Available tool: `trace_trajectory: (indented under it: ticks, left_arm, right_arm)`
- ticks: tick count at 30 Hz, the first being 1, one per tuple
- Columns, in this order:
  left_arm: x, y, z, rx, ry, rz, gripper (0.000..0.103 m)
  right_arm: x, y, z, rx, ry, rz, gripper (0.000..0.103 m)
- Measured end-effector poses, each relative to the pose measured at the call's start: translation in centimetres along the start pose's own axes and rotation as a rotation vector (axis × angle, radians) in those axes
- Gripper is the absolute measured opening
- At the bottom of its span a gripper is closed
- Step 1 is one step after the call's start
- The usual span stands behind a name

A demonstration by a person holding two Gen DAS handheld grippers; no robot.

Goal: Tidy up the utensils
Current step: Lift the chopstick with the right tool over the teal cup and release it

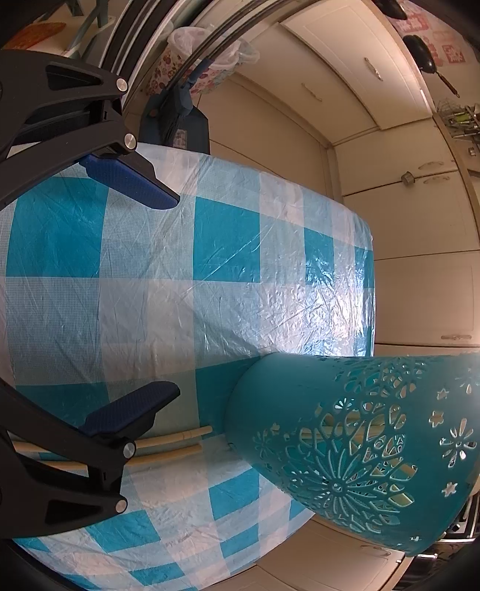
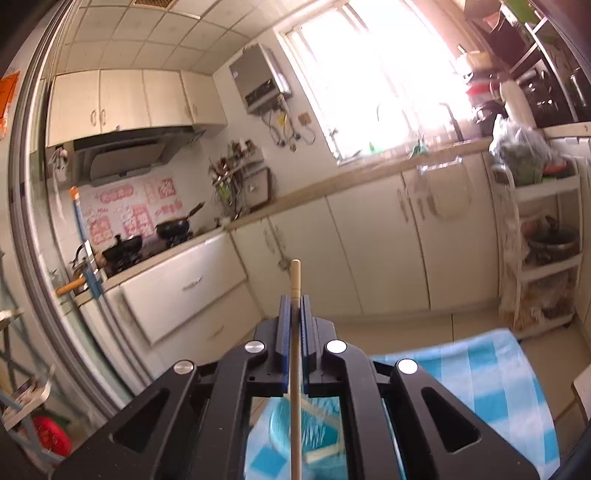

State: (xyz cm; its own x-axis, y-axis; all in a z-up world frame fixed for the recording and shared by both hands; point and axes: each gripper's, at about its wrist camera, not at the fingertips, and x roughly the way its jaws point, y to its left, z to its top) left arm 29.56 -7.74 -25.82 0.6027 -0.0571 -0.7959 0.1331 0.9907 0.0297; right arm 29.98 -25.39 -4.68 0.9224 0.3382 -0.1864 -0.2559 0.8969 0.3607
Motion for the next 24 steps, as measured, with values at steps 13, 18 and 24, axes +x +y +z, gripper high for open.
trace_trajectory:
  ticks: [13,18,24]
  left_arm:
    - [-0.2,0.2,-0.1,-0.004,-0.005,-0.014,0.09]
    - [-0.1,0.3,-0.1,-0.009,-0.003,-0.008,0.09]
    - [-0.2,0.6,-0.1,-0.02,-0.008,-0.001,0.09]
  right_arm:
    - [4.6,-2.1,-3.4,-0.03,0.036,-0.161,0.006]
    - [3.3,-1.4,-4.2,-0.062,0.07,-0.137,0.012]
    - [-1.2,-0.6,-4.9,-0.073,0.055,-0.125,0.04]
